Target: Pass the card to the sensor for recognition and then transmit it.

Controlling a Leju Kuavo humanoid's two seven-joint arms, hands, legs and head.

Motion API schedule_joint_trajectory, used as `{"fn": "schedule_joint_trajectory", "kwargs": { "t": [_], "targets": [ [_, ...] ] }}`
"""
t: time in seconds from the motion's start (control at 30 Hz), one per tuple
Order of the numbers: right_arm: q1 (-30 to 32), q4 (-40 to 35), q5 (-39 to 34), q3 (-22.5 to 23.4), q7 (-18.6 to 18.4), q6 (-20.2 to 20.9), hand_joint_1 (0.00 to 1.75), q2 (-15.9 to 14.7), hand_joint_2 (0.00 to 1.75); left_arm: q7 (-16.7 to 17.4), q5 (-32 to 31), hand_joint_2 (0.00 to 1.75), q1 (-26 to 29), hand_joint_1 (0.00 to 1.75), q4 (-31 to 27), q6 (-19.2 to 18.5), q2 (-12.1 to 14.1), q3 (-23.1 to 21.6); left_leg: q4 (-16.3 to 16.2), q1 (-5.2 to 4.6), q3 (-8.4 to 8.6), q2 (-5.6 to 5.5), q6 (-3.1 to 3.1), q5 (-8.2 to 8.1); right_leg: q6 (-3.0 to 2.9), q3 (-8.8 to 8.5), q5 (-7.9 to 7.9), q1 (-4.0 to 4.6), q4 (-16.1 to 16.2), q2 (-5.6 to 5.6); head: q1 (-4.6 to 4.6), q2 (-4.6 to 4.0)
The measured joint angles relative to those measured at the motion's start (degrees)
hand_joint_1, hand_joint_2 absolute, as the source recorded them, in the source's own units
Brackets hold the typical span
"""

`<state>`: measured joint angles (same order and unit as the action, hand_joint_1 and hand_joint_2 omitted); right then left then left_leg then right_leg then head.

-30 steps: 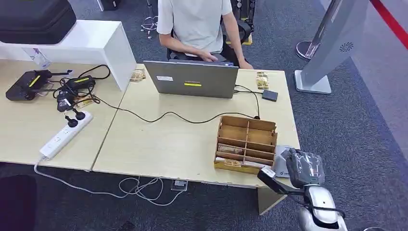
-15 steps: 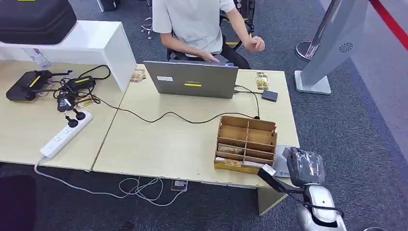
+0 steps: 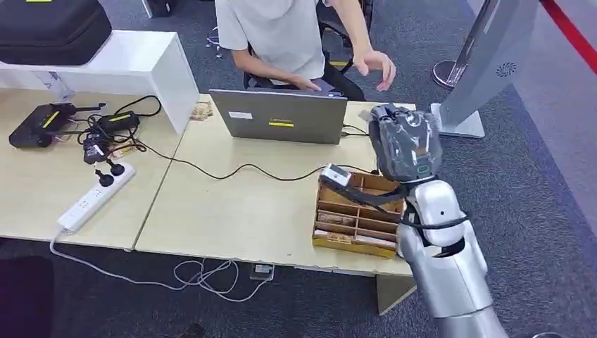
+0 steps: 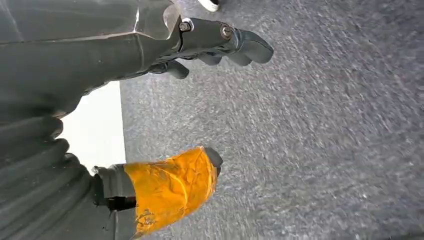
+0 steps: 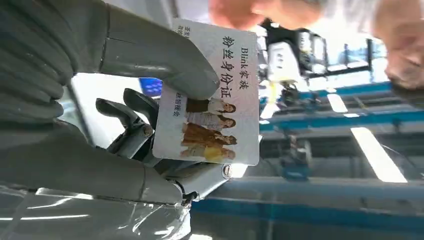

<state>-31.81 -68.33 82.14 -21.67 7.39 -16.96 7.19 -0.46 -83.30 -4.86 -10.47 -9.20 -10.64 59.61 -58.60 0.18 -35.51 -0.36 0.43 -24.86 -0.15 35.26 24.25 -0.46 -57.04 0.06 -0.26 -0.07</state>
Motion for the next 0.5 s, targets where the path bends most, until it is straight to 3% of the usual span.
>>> {"fn": "schedule_joint_trajectory", "kwargs": {
  "t": [0.23, 0.33, 0.5],
  "targets": [
    [-11.0, 7.1, -1.4, -9.0, -3.2, 3.8, 1.75, 5.1, 1.75, -1.0, -2.2, 1.75, -0.3, 0.0, 0.0, -1.8, -0.3, -1.2, 0.0, 0.0, 0.0, 0.08, -0.01, 0.0, -0.01, 0.02, -0.01, 0.0, 0.0, 0.05, 0.02, 0.0],
    [-18.2, 16.7, -2.2, -9.4, -9.7, 5.0, 1.75, 7.7, 1.75, -1.3, -3.3, 1.75, -0.4, 0.0, 0.0, -2.6, -0.3, -2.4, 0.0, 0.0, 0.01, 0.04, -0.05, 0.06, -0.04, 0.04, -0.03, 0.0, 0.0, 0.01, 0.02, 0.0],
    [-27.9, 32.9, -3.0, -6.1, -17.9, 6.3, 1.75, 8.1, 1.75, -1.4, -3.5, 1.75, -0.9, 0.0, 0.0, -3.7, -0.4, -4.3, 0.0, -0.01, 0.0, -0.17, 0.03, 0.16, 0.02, -0.04, -0.1, -0.02, 0.0, -0.16, 0.0, 0.0]
  ]
}}
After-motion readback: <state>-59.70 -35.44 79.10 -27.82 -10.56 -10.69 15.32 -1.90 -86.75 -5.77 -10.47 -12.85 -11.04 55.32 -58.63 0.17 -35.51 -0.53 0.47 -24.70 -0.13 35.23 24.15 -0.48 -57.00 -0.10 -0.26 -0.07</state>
